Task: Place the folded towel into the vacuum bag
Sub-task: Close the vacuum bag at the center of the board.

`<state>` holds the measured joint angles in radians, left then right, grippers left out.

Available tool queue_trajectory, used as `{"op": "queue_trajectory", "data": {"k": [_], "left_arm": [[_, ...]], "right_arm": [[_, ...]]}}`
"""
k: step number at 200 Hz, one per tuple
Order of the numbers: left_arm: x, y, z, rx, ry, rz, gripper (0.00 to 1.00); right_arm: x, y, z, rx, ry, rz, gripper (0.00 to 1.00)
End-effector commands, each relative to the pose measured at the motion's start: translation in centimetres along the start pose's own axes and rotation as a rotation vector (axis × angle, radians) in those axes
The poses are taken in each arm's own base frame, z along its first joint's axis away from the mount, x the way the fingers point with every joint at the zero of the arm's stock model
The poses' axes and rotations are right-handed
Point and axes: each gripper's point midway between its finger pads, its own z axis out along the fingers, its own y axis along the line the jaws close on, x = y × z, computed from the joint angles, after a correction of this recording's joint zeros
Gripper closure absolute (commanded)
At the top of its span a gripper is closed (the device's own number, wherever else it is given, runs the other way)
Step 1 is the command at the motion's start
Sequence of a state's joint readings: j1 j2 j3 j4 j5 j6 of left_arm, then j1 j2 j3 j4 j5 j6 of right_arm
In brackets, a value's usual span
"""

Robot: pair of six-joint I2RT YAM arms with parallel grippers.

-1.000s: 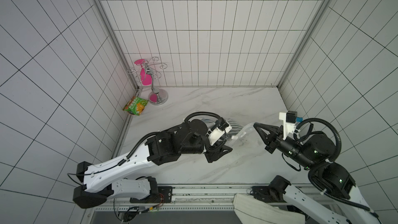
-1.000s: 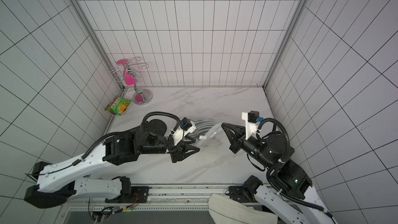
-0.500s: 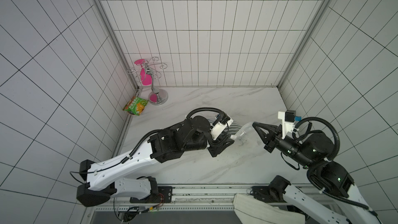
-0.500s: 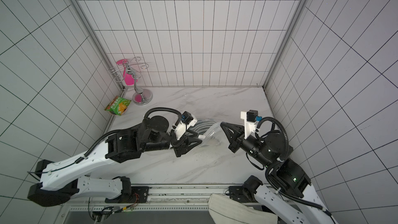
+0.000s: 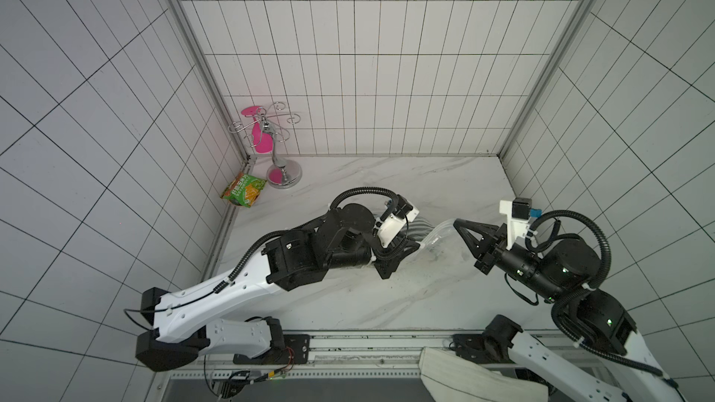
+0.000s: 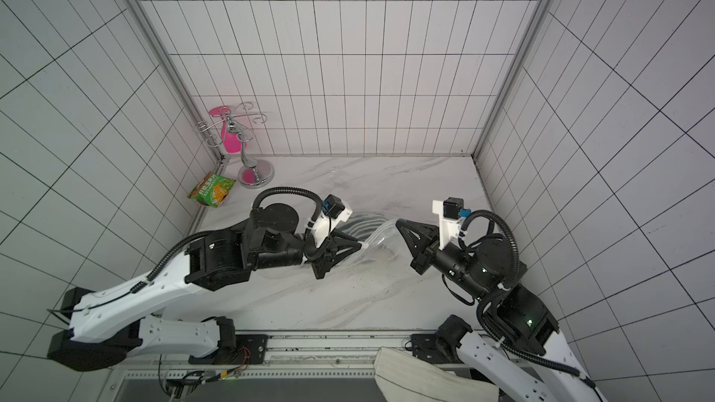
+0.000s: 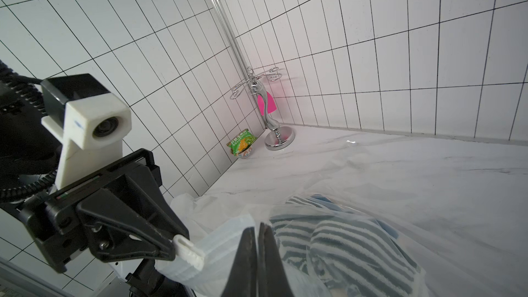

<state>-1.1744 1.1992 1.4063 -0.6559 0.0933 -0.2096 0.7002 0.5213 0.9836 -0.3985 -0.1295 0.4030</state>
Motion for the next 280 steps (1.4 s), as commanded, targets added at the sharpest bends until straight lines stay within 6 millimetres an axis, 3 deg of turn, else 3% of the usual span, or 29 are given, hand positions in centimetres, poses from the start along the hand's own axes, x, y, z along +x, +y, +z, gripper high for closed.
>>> {"op": "queue_trajectory", "data": {"k": [1,49,103,127,162,195,203,220,226,239,257,280], "left_arm": [[-0.3,-0.3,0.0,0.018,0.0,-0.004,0.84],[-0.4,-0.4,0.5,0.028,0.002,0.006,1.0],[0.4,-1.4,2.9,0.084,0.036,-0.011,1.0],[-0.2,-1.6,4.5,0.057,0.029,0.022,1.0],[0.2,-3.4,7.1,0.074,0.02,0.019,1.0],[1.0,-4.4,7.8,0.101,0.035,0.007,1.0],[0.8,-4.2,7.5,0.087,0.029,0.003,0.89],[0.2,-3.7,6.4,0.058,0.005,0.0,0.52],[0.0,-3.7,6.0,0.054,-0.006,-0.004,0.45],[-0.1,-3.9,5.1,0.071,-0.01,-0.01,0.44],[1.5,-4.0,4.8,0.083,0.048,-0.009,0.44],[3.6,-2.2,4.6,-0.001,0.109,0.035,0.43]], "right_arm": [[-3.0,1.4,-1.0,-0.051,-0.111,-0.004,1.0],[-3.0,1.8,-0.9,-0.074,-0.106,0.009,1.0],[-5.0,3.0,-1.7,-0.115,-0.158,0.024,1.0],[-5.9,3.4,-2.2,-0.125,-0.184,0.046,1.0],[-6.7,2.3,-3.2,-0.057,-0.232,0.067,1.0],[-6.9,1.1,-3.6,0.009,-0.25,0.071,1.0],[-6.8,0.9,-3.5,0.017,-0.248,0.071,1.0],[-6.5,0.8,-3.3,0.02,-0.241,0.072,1.0],[-6.5,0.8,-3.3,0.018,-0.239,0.073,1.0],[-6.3,0.8,-3.2,0.02,-0.235,0.073,1.0],[-6.2,0.8,-3.0,0.018,-0.23,0.072,1.0],[-6.1,1.4,-2.7,-0.012,-0.21,0.072,1.0]]}}
